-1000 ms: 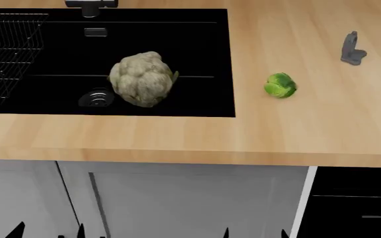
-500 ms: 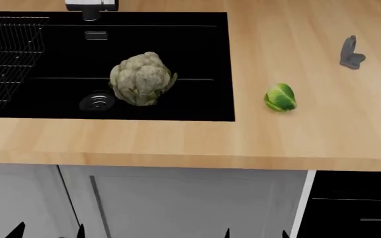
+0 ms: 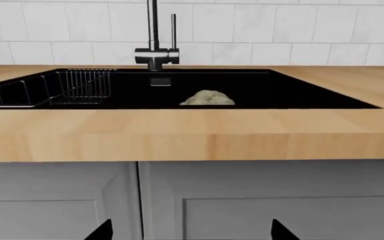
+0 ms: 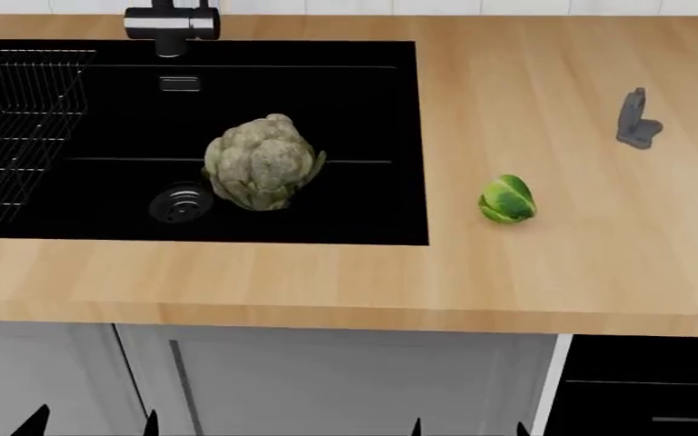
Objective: Turn the sink spout to the right.
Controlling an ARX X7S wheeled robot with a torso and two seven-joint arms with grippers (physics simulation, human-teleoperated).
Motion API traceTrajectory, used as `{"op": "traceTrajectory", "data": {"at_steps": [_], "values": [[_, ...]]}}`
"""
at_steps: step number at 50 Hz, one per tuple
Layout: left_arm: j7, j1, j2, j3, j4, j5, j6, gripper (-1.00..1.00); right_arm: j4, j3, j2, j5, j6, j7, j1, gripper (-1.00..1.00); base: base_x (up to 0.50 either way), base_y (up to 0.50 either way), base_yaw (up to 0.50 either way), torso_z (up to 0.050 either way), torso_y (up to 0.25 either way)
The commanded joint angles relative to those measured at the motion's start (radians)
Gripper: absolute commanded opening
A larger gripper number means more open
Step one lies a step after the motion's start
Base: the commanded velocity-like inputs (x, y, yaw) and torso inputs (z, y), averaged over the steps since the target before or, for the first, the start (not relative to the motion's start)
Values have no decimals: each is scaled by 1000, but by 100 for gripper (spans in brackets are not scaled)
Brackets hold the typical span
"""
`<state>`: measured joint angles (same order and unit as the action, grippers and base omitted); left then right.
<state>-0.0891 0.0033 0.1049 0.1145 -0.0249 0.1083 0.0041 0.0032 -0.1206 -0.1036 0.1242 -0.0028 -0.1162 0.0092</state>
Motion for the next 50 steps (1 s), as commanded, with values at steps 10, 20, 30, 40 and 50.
{"op": "traceTrajectory", "data": {"at_steps": [10, 20, 30, 40, 50], "values": [[-49, 0, 15, 29, 10, -22, 15, 100, -16, -20, -18, 1, 18, -45, -2, 100, 0, 0, 0, 45, 0], [-110, 17, 29, -17, -134, 9, -59, 100, -227, -29, -70, -21, 240, -81, -11, 100, 0, 0, 0, 0, 0], [-141, 27, 81, -54, -329, 17, -178, 100, -442, 4, -126, -33, 399, -121, -4, 100, 0, 0, 0, 0, 0], [-167, 20, 124, -96, -486, 66, -312, 100, -595, 58, -164, -16, 584, -150, 21, 100, 0, 0, 0, 0, 0], [-218, -3, 158, -156, -622, 85, -447, 100, -684, 112, -187, 4, 685, -165, 68, 100, 0, 0, 0, 0, 0]]}}
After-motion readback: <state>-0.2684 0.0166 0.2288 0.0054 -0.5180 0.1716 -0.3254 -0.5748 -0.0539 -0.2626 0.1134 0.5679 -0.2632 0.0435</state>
